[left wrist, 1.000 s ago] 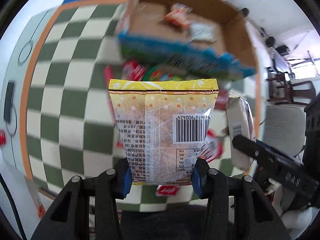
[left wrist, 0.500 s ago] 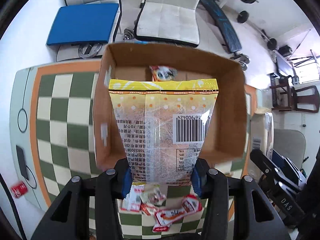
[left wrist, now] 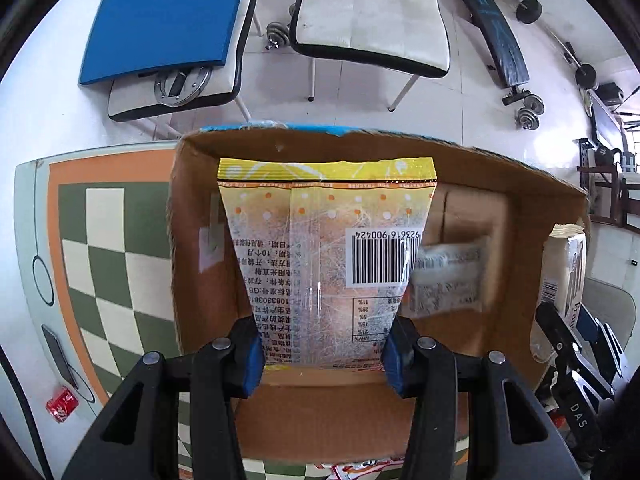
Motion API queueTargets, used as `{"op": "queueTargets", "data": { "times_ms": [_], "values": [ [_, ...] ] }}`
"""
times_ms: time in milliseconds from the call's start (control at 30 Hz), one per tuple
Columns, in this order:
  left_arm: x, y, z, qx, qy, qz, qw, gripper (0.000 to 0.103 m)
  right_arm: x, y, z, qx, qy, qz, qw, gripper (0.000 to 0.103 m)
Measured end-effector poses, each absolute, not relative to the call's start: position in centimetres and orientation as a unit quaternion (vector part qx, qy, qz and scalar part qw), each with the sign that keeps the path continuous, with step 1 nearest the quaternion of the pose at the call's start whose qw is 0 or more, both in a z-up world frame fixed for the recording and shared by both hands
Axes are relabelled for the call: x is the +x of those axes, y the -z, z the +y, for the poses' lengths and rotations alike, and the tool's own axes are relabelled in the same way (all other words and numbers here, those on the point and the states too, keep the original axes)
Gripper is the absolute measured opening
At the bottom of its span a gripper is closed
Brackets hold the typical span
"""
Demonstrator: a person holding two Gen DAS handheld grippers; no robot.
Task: Organize snacks
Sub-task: 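Lower both packets into the box and open both tools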
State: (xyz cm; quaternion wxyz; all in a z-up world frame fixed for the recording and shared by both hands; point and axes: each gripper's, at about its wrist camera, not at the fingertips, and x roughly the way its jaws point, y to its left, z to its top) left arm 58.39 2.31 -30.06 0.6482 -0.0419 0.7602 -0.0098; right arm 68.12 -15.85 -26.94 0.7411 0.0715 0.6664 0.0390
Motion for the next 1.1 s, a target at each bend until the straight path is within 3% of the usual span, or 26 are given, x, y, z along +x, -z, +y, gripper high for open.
{"op": "queueTargets", "data": {
  "times_ms": [167,233,267,300,333,733,1100],
  "values": [
    [59.2,31.0,3.1,-0.066,0.006,0.761,0.645,0.050,69.5,28.8,-15.4,0.067,-0.036,0.673,0.736,0.063],
    [59.5,31.0,3.4,-0.076,0.007,0.759,0.647,0.070,69.8,29.6,-15.3,0.073,-0.032,0.683,0.726,0.066],
    [59.6,30.9,3.6,-0.078,0.006,0.757,0.649,0.085,69.9,29.8,-15.2,0.071,-0.029,0.686,0.724,0.069],
    [59.6,30.7,3.6,-0.079,0.004,0.755,0.651,0.086,69.9,29.9,-15.1,0.065,-0.023,0.687,0.724,0.080],
    [59.6,30.5,3.8,-0.082,0.002,0.751,0.656,0.086,69.9,29.9,-15.0,0.063,-0.020,0.685,0.725,0.086],
    [56.1,27.1,3.2,-0.075,0.041,0.730,0.678,0.087,67.9,27.7,-13.8,0.063,-0.042,0.679,0.731,0.094],
    [47.2,19.7,2.7,-0.014,0.017,0.616,0.787,0.087,61.6,22.5,-12.2,0.066,-0.085,0.634,0.766,0.097]
  ]
}}
